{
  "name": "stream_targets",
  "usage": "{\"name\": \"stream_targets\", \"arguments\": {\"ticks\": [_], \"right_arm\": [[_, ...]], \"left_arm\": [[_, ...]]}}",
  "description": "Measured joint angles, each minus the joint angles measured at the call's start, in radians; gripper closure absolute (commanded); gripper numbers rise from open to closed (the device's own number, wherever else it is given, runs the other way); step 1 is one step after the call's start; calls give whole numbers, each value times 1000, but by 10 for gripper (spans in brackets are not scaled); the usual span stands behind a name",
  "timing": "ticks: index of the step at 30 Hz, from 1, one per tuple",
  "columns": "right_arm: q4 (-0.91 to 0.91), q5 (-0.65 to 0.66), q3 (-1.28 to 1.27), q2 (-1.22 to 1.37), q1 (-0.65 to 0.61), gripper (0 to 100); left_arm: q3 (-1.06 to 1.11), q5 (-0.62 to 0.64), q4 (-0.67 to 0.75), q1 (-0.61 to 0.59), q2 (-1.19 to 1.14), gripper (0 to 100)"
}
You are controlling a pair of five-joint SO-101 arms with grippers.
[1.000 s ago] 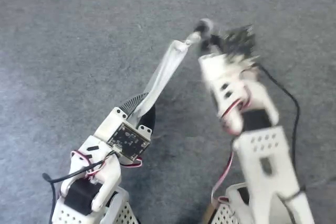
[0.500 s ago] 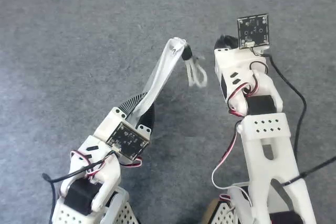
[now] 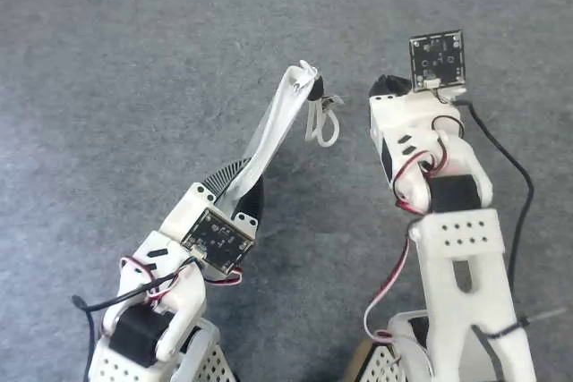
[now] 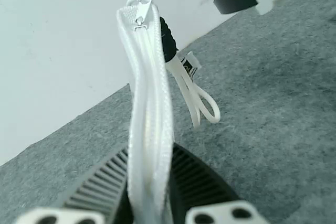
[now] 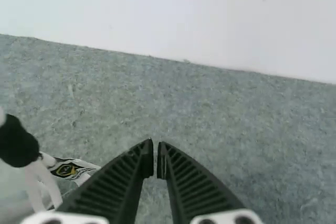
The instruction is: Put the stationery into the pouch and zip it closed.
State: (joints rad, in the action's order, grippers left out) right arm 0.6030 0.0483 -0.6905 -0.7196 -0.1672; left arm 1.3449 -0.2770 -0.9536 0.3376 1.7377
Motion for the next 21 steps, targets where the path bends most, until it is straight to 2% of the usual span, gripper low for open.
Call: {"name": "stream_targets", "arguments": {"ticks": [4, 6, 10, 14, 21], "right_arm": [[0, 0, -51, -95, -2, 991], [0, 0, -75, -144, -6, 991], [0, 0, -109, -219, -41, 991], [0, 0, -126, -275, -41, 991], [0, 0, -161, -342, -41, 991]], "left_arm": [[0, 89, -21, -2, 0, 743], [-8, 176, -58, -3, -17, 698], [-101, 305, -163, -3, -12, 699], [-204, 325, -245, -6, -8, 699], [-298, 328, -250, -6, -2, 699]]}}
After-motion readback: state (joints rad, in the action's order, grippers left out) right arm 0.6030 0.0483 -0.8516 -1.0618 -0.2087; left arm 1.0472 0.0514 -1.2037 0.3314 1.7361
